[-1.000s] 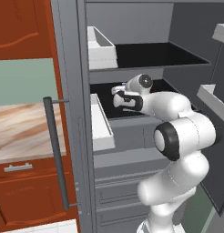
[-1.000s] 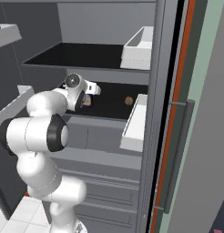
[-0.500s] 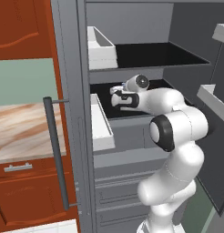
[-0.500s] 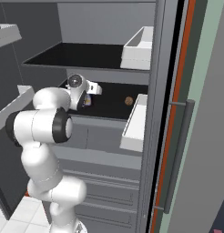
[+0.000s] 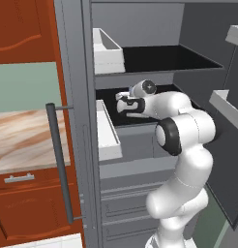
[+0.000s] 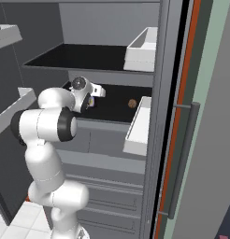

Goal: Move the condiment bottle and walnut from the second highest shelf to the top shelf to make space. Then, place the pitcher from the counter on the cleared second highest shelf.

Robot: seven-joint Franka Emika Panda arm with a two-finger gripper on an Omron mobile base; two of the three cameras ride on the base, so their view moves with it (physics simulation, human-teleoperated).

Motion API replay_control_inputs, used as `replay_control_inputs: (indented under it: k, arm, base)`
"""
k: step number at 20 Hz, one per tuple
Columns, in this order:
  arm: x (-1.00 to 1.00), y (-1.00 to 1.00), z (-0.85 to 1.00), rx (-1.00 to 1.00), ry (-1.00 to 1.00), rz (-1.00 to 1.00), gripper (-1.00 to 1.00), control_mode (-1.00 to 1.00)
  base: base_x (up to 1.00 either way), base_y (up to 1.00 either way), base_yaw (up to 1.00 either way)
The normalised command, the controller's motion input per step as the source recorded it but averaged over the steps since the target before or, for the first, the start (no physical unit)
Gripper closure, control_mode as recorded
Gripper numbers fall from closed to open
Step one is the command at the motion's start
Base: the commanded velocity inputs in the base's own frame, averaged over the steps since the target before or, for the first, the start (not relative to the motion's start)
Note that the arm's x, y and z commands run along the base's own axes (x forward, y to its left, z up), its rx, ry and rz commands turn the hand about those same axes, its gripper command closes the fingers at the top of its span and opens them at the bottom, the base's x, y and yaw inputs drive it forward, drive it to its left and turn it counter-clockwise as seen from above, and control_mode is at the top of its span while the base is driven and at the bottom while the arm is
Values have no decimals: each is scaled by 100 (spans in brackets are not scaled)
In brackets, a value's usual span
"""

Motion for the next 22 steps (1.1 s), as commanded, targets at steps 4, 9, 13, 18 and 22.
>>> replay_control_inputs:
  k: [4, 9, 13, 18, 22]
  arm:
    - [8, 0, -9, 0, 0, 0, 100, -100]
    - [3, 0, 0, 0, 0, 0, 100, -100]
    - [-21, 0, 0, 0, -6, 0, 100, -100]
    - [-70, 0, 12, 0, -7, 0, 100, -100]
    - [-94, 0, 52, 0, -2, 0, 100, -100]
  base:
    - [0, 0, 0]
    - [0, 0, 0]
    - [0, 0, 0]
    - [0, 0, 0]
    - [0, 0, 0]
